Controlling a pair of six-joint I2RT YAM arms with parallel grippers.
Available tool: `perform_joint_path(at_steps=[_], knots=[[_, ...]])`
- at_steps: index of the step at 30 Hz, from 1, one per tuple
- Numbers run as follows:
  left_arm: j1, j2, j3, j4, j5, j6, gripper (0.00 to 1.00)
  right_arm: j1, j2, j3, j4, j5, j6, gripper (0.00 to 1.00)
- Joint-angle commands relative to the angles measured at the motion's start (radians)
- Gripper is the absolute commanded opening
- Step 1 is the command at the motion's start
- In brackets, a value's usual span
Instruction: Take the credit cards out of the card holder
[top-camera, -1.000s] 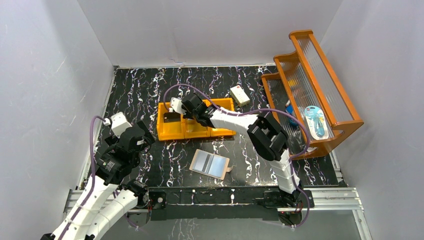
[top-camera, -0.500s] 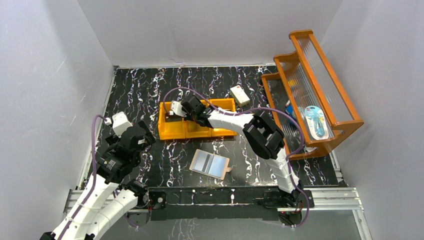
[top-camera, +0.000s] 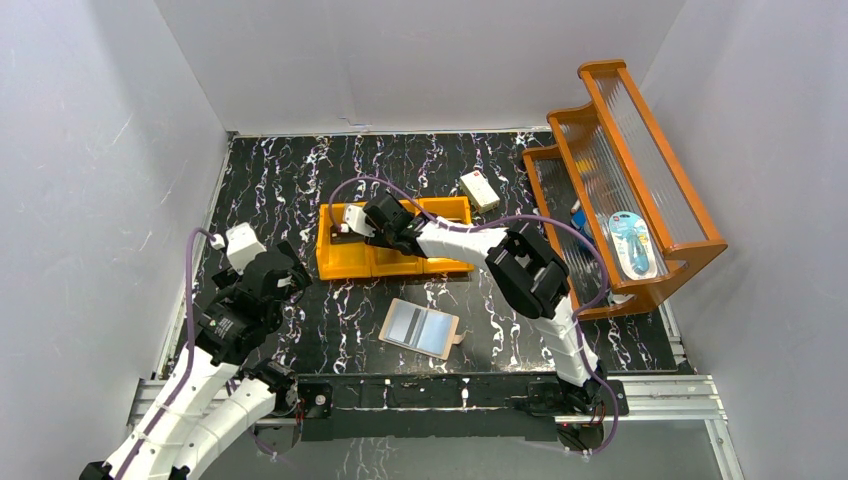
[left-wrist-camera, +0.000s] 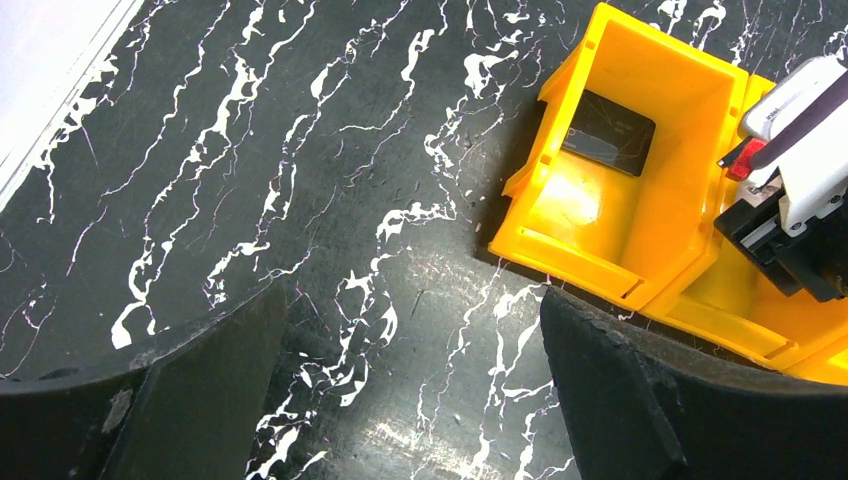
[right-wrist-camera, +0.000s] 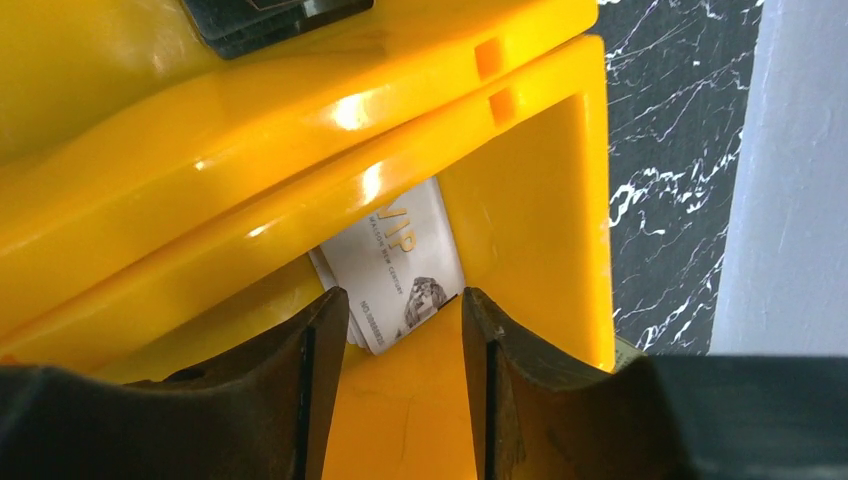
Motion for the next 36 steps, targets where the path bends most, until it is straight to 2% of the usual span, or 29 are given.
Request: perform_joint_path(at_steps=[1,8,13,15,17,19,21,25,30,32,34,36], knots=[[0.005,0.01,0.023,0.0,-0.026,0.002,0.98,-0.007,-0.071,-0.016,0.015,0.012,0.039,0.56],[0.004,0.015,0.026,-0.01,-0.03,-0.002,0.98,-0.008,-0.207,-0.051,0.074,-0.1,0.211,0.59],[0.004,0.015,0.026,-0.01,-0.029,-0.004,0.98,-0.007,-0.381,-0.143,0.125,-0.12,0.406,0.61],[0.004,0.017,0.027,-0.009,-0.026,-0.004,0.98,-0.007,-0.474,-0.207,0.148,-0.111,0.53,0.63],[0.004,0.02,0.026,-0.006,-0.02,-0.002,0.98,-0.007,-0.565,-0.29,0.167,-0.108,0.692,0.7],[0.003,0.026,0.025,-0.001,-0.013,0.003,0.98,-0.007,-0.647,-0.368,0.159,-0.086,0.909,0.87],[0.004,0.033,0.024,0.002,-0.008,0.006,0.98,-0.009,-0.716,-0.452,0.153,-0.096,1.093,0.9],[0.003,0.049,0.026,0.003,0.003,0.009,0.98,-0.008,-0.781,-0.549,0.014,-0.131,1.402,0.88],[0.004,0.061,0.023,0.01,0.016,0.014,0.98,0.012,-0.789,-0.611,-0.152,-0.146,1.601,0.86],[0.003,0.065,0.024,0.01,0.014,0.015,0.98,0.044,-0.787,-0.645,-0.152,-0.14,1.653,0.79],[0.003,0.064,0.026,0.006,0.006,0.014,0.98,0.097,-0.759,-0.629,-0.222,-0.053,1.705,0.76],[0.005,0.061,0.026,0.001,-0.002,0.009,0.99,0.164,-0.713,-0.565,-0.338,0.054,1.741,0.79]])
